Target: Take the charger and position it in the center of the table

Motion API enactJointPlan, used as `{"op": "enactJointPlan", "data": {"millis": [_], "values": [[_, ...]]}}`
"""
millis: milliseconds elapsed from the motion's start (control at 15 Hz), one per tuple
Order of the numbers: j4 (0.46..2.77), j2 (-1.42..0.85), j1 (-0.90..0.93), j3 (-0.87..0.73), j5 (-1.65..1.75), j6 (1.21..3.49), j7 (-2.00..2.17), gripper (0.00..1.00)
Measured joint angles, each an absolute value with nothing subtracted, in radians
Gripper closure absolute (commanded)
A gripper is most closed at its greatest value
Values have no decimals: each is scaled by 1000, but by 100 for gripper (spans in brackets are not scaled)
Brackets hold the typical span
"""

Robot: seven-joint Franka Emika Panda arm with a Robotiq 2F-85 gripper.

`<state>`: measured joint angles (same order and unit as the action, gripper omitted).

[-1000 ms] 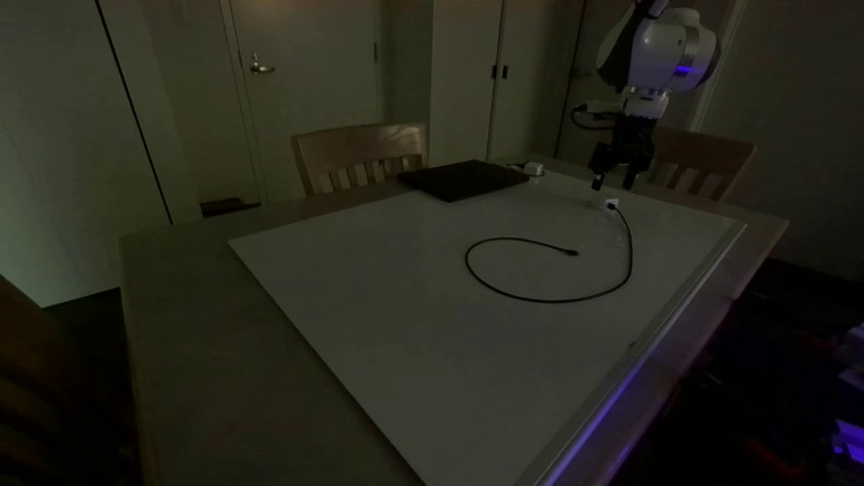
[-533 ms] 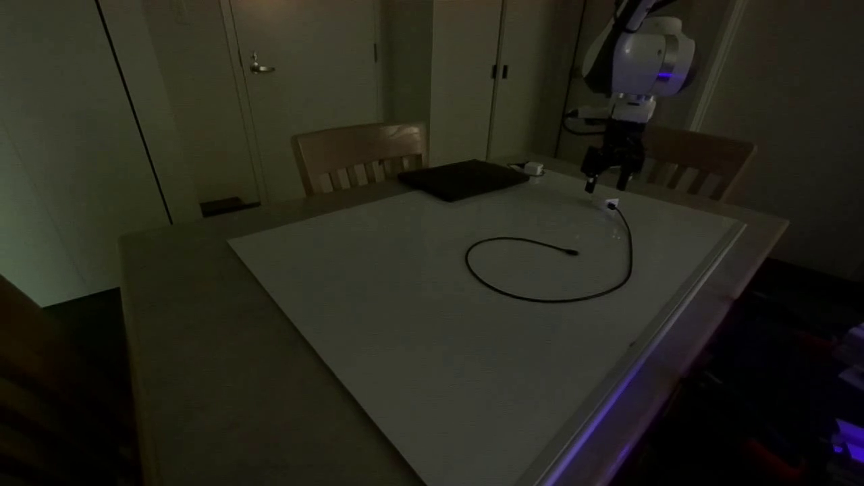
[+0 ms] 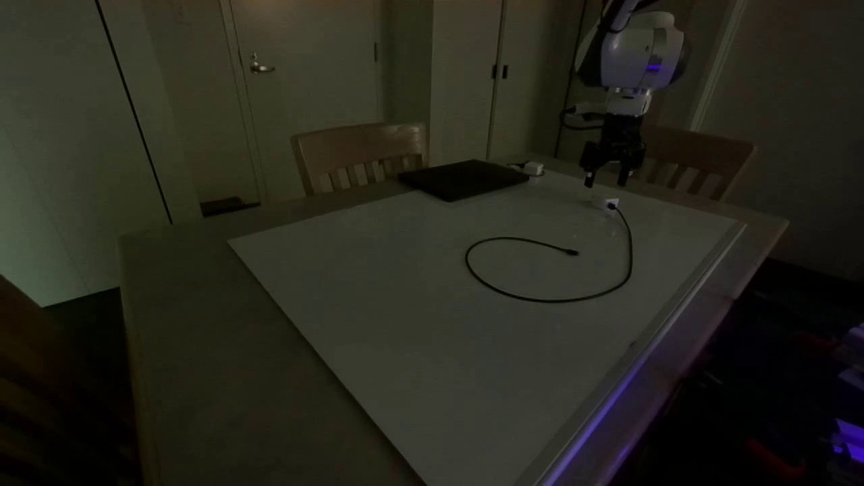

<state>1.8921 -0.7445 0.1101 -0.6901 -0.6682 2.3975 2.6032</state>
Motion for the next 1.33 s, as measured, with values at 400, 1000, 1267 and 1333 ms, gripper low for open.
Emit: {"op": "enactJointPlan", "data": {"millis": [400, 1000, 1267, 1333], "values": [[1889, -754, 129, -720, -681, 2372, 2603, 0], [1955, -761, 41, -621, -603, 2432, 2602, 0], [1977, -733, -31, -552, -555, 2472, 2602, 0], [1983, -724, -48, -535, -545, 2484, 2602, 0]]}}
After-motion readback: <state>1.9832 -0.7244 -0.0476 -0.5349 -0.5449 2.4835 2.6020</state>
